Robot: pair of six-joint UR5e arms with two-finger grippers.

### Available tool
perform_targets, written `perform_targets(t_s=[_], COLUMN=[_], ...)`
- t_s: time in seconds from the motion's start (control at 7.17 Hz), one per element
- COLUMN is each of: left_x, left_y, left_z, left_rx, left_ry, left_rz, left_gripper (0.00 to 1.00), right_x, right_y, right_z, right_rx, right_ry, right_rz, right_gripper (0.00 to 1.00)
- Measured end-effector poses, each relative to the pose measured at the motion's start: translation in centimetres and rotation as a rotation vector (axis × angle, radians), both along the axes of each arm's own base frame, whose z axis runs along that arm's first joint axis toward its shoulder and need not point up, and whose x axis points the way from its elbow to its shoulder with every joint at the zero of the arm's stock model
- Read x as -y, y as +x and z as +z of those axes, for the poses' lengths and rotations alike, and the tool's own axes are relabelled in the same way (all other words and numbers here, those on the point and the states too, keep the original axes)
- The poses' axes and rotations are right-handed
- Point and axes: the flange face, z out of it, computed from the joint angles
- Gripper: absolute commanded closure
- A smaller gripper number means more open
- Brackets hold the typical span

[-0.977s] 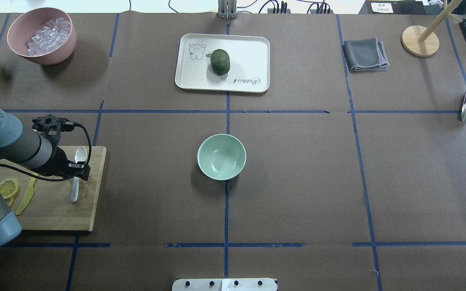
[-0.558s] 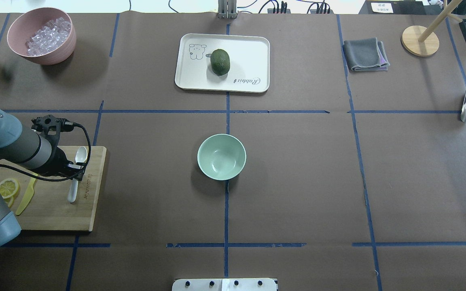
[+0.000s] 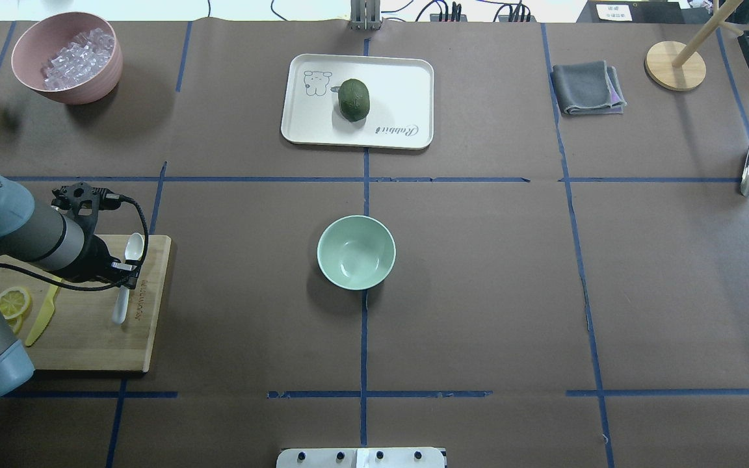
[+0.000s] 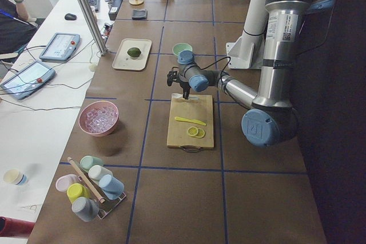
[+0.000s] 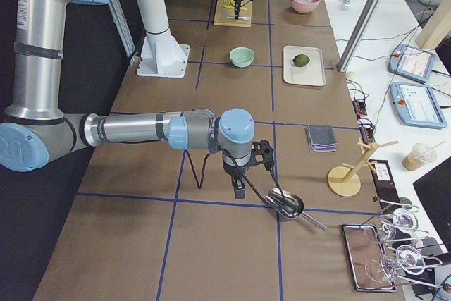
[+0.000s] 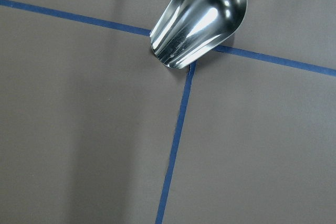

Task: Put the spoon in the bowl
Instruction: 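Lift the spoon with the left gripper and carry it over the green bowl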

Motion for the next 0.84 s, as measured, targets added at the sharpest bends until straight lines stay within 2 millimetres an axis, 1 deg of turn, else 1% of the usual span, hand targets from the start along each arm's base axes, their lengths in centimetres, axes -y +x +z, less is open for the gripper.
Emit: perform_targets(t_s=[0.14,0.28,0.56,0.7,0.84], left_x=[0.7,0.9,-0.8,-1.3,-1.5], left_y=[1.0,3.1,8.4,10.4,11.8], left_z=[-2.6,-5.7,-11.9,-15.4,-18.6], left_rx=[-0.031,-0.069,-0.136,-0.146,-0.146], left_ry=[0.079,0.150,0.221,0.227,0.224], left_rz=[0.033,0.076,0.165,0.189,0.203], left_gripper=[1.00,1.00,1.00,1.00,1.00], right_x=[0.0,0.0,0.0,0.0,0.0], right_y=[0.0,0.0,0.0,0.0,0.0], right_z=[0.0,0.0,0.0,0.0,0.0], right_rx=[0.000,0.000,0.000,0.000,0.000], right_ry=[0.000,0.000,0.000,0.000,-0.001], right_rz=[0.000,0.000,0.000,0.000,0.000], right_gripper=[0.00,0.00,0.00,0.00,0.00])
